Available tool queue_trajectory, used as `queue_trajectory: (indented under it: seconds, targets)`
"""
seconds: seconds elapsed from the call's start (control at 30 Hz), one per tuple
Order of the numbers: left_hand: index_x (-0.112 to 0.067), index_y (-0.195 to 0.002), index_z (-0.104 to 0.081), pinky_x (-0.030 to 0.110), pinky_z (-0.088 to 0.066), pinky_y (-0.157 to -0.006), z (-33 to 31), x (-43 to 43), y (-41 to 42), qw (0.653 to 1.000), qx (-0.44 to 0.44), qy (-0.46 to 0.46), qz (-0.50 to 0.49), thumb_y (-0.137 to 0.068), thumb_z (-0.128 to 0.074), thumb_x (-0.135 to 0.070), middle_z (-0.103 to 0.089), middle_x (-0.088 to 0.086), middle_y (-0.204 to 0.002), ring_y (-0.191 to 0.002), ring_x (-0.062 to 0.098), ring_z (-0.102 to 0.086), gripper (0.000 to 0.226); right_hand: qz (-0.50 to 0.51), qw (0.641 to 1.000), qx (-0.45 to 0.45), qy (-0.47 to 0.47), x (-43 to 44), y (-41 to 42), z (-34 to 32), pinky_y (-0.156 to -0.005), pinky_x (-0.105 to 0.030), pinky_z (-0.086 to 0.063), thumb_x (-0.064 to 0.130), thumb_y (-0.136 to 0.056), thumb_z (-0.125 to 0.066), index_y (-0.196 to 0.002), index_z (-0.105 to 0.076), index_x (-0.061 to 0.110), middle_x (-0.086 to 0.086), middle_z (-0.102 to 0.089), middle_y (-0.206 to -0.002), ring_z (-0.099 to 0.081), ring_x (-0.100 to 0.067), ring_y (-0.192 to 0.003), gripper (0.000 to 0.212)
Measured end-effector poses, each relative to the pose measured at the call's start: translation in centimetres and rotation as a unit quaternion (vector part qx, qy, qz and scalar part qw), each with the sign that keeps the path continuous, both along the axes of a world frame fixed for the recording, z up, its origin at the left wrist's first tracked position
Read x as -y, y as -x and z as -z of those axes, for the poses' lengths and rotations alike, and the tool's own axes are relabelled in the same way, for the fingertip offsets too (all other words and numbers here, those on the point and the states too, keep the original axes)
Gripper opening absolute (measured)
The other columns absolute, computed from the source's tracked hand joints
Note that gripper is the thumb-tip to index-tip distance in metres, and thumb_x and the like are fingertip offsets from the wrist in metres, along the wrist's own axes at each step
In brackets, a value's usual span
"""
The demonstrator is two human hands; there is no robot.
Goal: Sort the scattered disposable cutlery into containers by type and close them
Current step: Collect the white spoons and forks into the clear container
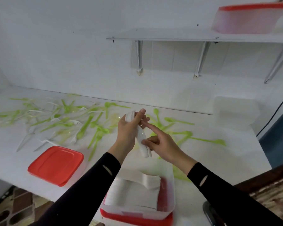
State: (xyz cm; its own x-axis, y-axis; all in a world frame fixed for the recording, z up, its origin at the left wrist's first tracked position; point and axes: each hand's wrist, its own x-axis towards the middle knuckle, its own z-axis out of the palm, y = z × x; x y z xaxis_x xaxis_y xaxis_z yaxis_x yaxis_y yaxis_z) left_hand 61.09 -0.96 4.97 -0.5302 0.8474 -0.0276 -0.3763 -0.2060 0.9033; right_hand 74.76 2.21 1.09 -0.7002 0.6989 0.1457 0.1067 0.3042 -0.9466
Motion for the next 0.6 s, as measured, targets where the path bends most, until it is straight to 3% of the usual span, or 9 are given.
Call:
queue_trajectory:
  seconds: [0.1, 0.17, 0.23, 0.3, 0.4, 0.47, 0.53, 0.6]
  targets:
    - [-0.005, -0.093, -0.062, 0.041, -0.055, -0.085, -0.2, 0.4, -0.8, 0.999, 0.038, -0.011, -0.037, -0.085, -0.075, -0.021, -0.065, 0.005, -0.079, -0.086, 0.025, -0.071, 0.023, -0.016, 1.0, -0.006, -0.02, 0.6, -0.2, 0.2, -0.069, -0.041, -0.049, 0.023, -0.094, -0.066, -0.134, -0.045, 0.055, 0.002, -0.067, -0.069, -0.051, -0.023, -0.064, 0.056]
    - [-0.006, -0.088, -0.061, 0.04, -0.056, -0.086, -0.5, 0.6, -1.4, 0.995, 0.074, -0.007, -0.068, -0.087, -0.074, -0.021, -0.06, 0.004, -0.075, -0.078, 0.022, -0.07, 0.02, -0.029, 0.999, -0.014, -0.013, 1.1, -0.1, 0.3, -0.07, -0.037, -0.049, 0.025, -0.093, -0.067, -0.137, -0.045, 0.052, 0.004, -0.068, -0.078, -0.057, -0.018, -0.068, 0.056]
    - [-0.008, -0.081, -0.056, 0.041, -0.058, -0.086, -0.5, 0.9, -1.8, 0.989, 0.118, 0.002, -0.089, -0.088, -0.073, -0.022, -0.052, 0.003, -0.067, -0.066, 0.018, -0.065, 0.023, -0.038, 0.999, -0.013, 0.003, 1.1, -0.1, 0.4, -0.087, -0.04, -0.054, 0.024, -0.091, -0.069, -0.136, -0.045, 0.055, 0.011, -0.072, -0.105, -0.066, -0.016, -0.099, 0.059]
    - [-0.01, -0.077, -0.053, 0.041, -0.057, -0.088, -0.3, 1.4, -1.8, 0.987, 0.139, 0.013, -0.086, -0.089, -0.071, -0.024, -0.047, 0.0, -0.06, -0.057, 0.013, -0.059, 0.026, -0.057, 0.998, 0.001, 0.006, 1.0, -0.3, 0.4, -0.095, -0.043, -0.053, 0.022, -0.091, -0.07, -0.134, -0.044, 0.06, 0.021, -0.066, -0.118, -0.06, -0.011, -0.117, 0.064]
    - [-0.009, -0.078, -0.051, 0.039, -0.057, -0.088, 0.0, 2.3, -1.7, 0.984, 0.15, 0.018, -0.097, -0.09, -0.069, -0.028, -0.046, -0.002, -0.055, -0.052, 0.01, -0.057, 0.028, -0.089, 0.995, 0.038, -0.029, 1.3, -0.5, 0.6, -0.092, -0.032, -0.052, 0.026, -0.088, -0.073, -0.139, -0.033, 0.063, 0.019, -0.066, -0.116, -0.062, -0.005, -0.103, 0.075]
    - [-0.006, -0.087, -0.052, 0.037, -0.059, -0.081, 0.0, 2.6, -1.3, 0.98, 0.157, 0.009, -0.12, -0.09, -0.068, -0.032, -0.048, 0.0, -0.059, -0.055, 0.011, -0.062, 0.031, -0.062, 0.989, 0.076, -0.113, 1.7, -0.2, 0.7, -0.085, -0.027, -0.05, 0.03, -0.09, -0.068, -0.144, -0.025, 0.06, 0.015, -0.066, -0.116, -0.062, -0.008, -0.093, 0.075]
    - [-0.003, -0.096, -0.05, 0.039, -0.06, -0.079, -0.1, 2.9, -0.7, 0.976, 0.165, -0.019, -0.138, -0.092, -0.065, -0.033, -0.048, 0.002, -0.065, -0.061, 0.012, -0.066, 0.034, 0.017, 0.971, 0.103, -0.216, 2.0, 0.2, 0.7, -0.078, -0.028, -0.049, 0.036, -0.093, -0.062, -0.145, -0.037, 0.045, 0.013, -0.067, -0.115, -0.064, -0.011, -0.092, 0.059]
    - [-0.004, -0.098, -0.052, 0.04, -0.06, -0.081, -0.3, 3.5, -0.2, 0.982, 0.146, -0.023, -0.118, -0.093, -0.063, -0.033, -0.051, 0.003, -0.07, -0.07, 0.014, -0.068, 0.031, 0.079, 0.955, 0.097, -0.27, 1.8, 0.3, 1.0, -0.07, -0.033, -0.049, 0.04, -0.095, -0.059, -0.13, -0.052, 0.028, 0.008, -0.07, -0.098, -0.065, -0.017, -0.083, 0.039]
